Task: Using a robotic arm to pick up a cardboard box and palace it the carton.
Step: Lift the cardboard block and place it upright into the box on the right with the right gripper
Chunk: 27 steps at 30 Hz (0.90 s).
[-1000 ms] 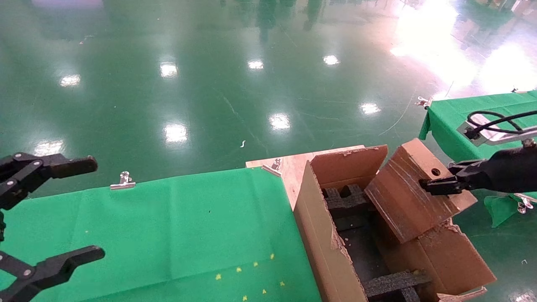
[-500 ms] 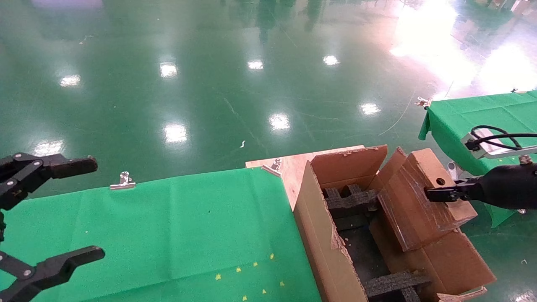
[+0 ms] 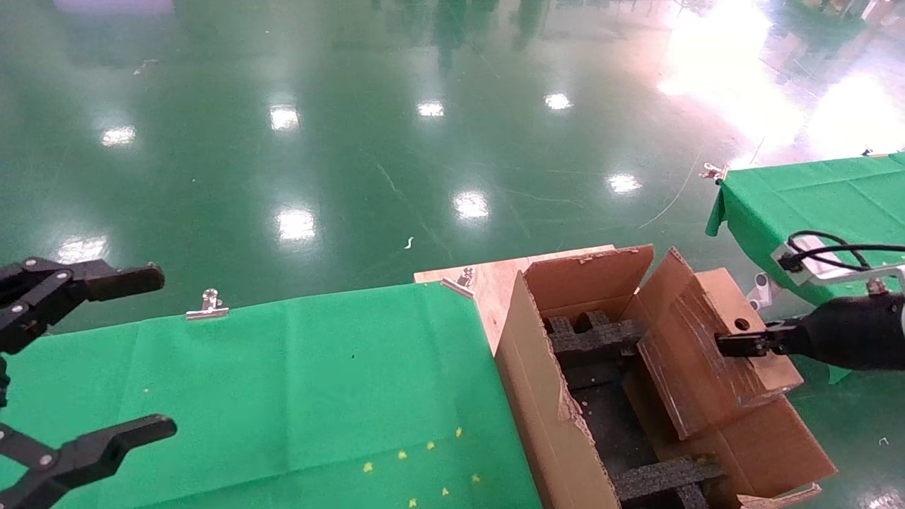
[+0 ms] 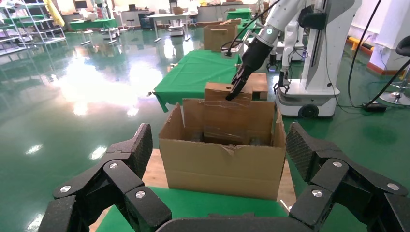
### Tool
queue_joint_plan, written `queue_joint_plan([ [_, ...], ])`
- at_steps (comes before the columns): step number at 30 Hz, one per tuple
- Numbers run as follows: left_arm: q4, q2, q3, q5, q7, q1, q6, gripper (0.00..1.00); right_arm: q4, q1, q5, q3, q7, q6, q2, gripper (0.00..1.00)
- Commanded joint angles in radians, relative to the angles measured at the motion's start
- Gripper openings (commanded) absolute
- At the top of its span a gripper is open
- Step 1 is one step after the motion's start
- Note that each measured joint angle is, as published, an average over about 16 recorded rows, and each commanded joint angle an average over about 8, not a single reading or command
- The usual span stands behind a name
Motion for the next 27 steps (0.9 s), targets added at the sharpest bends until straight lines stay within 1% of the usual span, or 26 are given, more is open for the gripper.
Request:
queue_joint_plan([
  [1, 0.0, 0.0, 0.0, 0.0, 0.0, 0.0, 0.0, 1.0, 0.005, -0.01, 0.0, -0.006, 0.007, 0.01, 0.004, 0.0],
  [8, 0.0, 0.0, 0.0, 0.0, 0.0, 0.0, 0.0, 1.0, 0.017, -0.035, 0.008, -0.02, 0.023, 0.031, 0.013, 0.0],
  [14, 0.0, 0.0, 0.0, 0.0, 0.0, 0.0, 0.0, 1.0, 0.006, -0.08, 0.025, -0.041, 0.035, 0.084, 0.001, 0.0],
  [20, 0.0, 0.0, 0.0, 0.0, 0.0, 0.0, 0.0, 1.0, -0.023, -0.141, 0.055, -0.063, 0.029, 0.153, -0.039, 0.0],
  [27, 0.0, 0.0, 0.0, 0.0, 0.0, 0.0, 0.0, 1.0, -0.091, -0.204, 0.09, -0.077, -0.003, 0.209, -0.107, 0.0],
])
